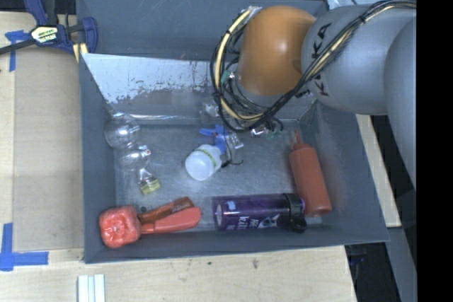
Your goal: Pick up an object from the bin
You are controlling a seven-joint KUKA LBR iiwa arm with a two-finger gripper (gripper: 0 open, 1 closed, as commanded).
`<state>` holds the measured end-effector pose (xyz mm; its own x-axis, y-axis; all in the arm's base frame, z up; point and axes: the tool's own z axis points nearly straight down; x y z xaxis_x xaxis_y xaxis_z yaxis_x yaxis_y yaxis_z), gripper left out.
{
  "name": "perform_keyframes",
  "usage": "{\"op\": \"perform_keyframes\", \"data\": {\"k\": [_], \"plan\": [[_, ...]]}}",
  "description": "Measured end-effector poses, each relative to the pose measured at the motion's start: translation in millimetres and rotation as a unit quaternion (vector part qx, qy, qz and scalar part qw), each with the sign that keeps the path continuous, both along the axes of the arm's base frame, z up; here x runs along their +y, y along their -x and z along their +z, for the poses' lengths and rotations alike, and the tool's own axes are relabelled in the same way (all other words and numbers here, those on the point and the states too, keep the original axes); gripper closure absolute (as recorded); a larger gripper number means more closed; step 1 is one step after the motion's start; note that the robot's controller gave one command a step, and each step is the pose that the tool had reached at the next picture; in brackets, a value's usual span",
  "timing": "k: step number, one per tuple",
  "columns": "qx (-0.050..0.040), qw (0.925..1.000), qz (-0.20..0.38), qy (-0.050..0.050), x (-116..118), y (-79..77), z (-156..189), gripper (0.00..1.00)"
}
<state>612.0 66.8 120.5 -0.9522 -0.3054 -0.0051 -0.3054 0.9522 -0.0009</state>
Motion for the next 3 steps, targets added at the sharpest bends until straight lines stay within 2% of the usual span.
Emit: {"op": "perform_keyframes", "data": {"k": [1, 2, 3], "plan": [[-0.001, 0.998, 0.062, 0.0, 7, -3.3, -34, 0.0], [-0.0009, 0.9887, 0.15, 0.0, 12, -11.5, -49, 1.0], [-0.0009, 0.9888, 0.15, 0.0, 12, -11.5, -49, 1.0]]}}
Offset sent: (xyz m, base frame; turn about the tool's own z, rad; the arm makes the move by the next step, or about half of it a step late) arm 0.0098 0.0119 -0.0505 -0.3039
